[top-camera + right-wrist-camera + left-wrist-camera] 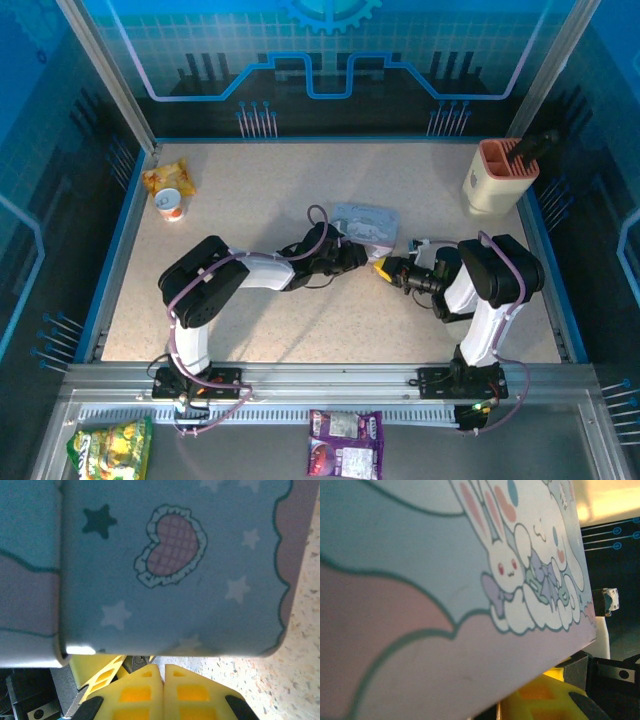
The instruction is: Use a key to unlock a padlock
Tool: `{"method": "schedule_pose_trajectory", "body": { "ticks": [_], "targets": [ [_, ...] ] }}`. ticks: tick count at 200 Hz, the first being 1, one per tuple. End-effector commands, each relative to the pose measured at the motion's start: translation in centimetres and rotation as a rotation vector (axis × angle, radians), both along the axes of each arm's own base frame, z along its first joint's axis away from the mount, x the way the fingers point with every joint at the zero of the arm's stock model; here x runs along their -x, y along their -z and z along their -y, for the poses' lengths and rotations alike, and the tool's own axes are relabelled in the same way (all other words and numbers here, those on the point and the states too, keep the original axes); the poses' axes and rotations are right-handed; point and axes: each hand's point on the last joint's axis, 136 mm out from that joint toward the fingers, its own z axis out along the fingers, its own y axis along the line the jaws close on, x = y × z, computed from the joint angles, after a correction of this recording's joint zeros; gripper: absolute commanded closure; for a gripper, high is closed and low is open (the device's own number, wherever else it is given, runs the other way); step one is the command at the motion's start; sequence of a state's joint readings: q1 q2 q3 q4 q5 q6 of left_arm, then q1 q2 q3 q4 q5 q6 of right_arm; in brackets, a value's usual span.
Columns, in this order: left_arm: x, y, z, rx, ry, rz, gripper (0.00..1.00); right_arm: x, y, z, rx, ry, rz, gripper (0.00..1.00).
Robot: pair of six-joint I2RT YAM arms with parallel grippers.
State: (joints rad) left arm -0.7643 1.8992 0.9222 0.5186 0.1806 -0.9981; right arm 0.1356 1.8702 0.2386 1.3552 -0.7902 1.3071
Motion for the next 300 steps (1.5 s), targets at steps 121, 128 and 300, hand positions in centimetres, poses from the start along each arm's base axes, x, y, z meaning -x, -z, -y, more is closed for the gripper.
{"method": "schedule_pose_trajectory", "body": {
  "ticks": [121, 128, 300],
  "targets": [
    [2.9, -3.8, 3.8, 0.203, 0.169, 0.055, 0.73, 3.3, -0.8, -1.7, 0.031, -0.056, 0.079, 1.0],
    [2.9, -3.7, 3.8, 0.206, 0.167, 0.055, 0.73, 3.4, -0.8, -1.9, 0.031, -0.056, 0.078, 1.0],
    [3.8, -4.4, 3.2, 0.245, 0.173, 0.05, 0.89, 2.1, -0.2, 0.1, 0.044, 0.059, 0.039, 1.0]
  ]
}}
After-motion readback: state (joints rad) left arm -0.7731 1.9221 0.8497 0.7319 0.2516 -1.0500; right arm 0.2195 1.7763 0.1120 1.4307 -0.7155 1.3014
